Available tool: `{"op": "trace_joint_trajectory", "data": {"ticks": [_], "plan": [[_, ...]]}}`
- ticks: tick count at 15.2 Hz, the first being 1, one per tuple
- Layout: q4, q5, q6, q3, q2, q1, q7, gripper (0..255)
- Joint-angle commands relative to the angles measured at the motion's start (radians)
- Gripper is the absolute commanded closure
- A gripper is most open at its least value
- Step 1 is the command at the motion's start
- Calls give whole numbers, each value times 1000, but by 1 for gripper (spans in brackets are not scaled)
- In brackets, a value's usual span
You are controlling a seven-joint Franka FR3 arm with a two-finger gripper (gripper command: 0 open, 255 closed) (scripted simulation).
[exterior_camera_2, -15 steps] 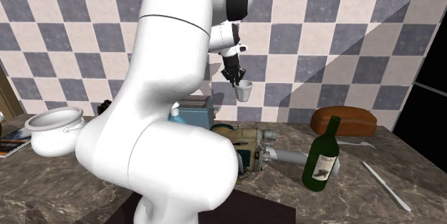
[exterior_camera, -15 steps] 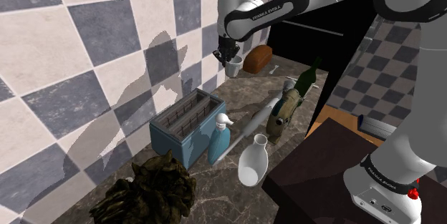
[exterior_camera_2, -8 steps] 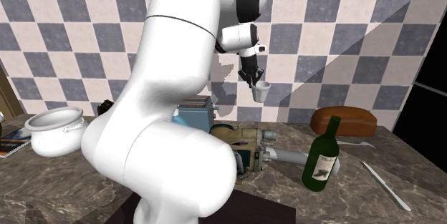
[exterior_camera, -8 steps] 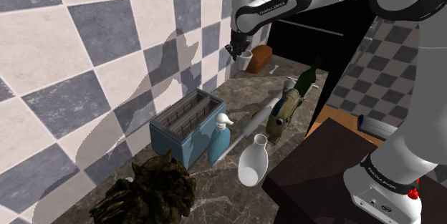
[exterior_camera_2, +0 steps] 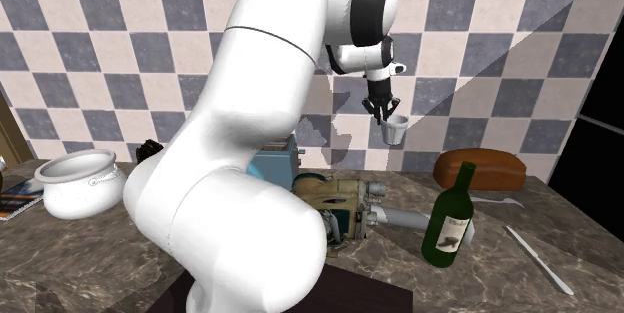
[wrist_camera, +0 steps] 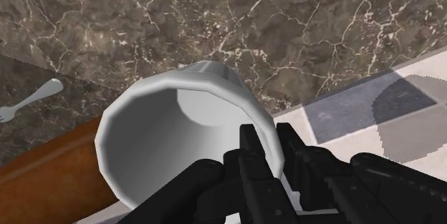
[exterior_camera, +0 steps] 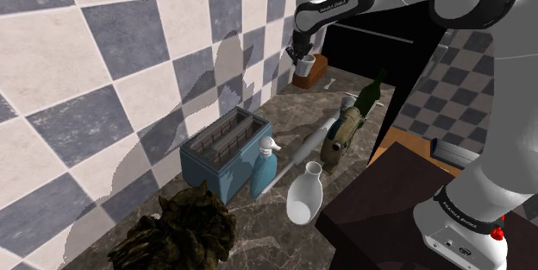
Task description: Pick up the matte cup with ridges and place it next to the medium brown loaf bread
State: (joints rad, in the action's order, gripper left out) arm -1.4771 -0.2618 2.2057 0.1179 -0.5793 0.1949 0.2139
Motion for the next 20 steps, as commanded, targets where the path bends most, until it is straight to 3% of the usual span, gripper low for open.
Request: {"op": "trace_joint_trajectory", "data": {"ticks": [1, 10, 13, 15, 16, 20], "plan": [[48, 9, -13, -5, -28, 28, -44, 255], [376, 49, -120, -20, -225, 146, -230, 255], [572, 62, -196, -23, -338, 177, -293, 255], [802, 72, -292, -27, -467, 191, -341, 255], [852, 73, -313, -28, -495, 191, -349, 255], [767, 70, -247, -28, -478, 197, -339, 255]]}}
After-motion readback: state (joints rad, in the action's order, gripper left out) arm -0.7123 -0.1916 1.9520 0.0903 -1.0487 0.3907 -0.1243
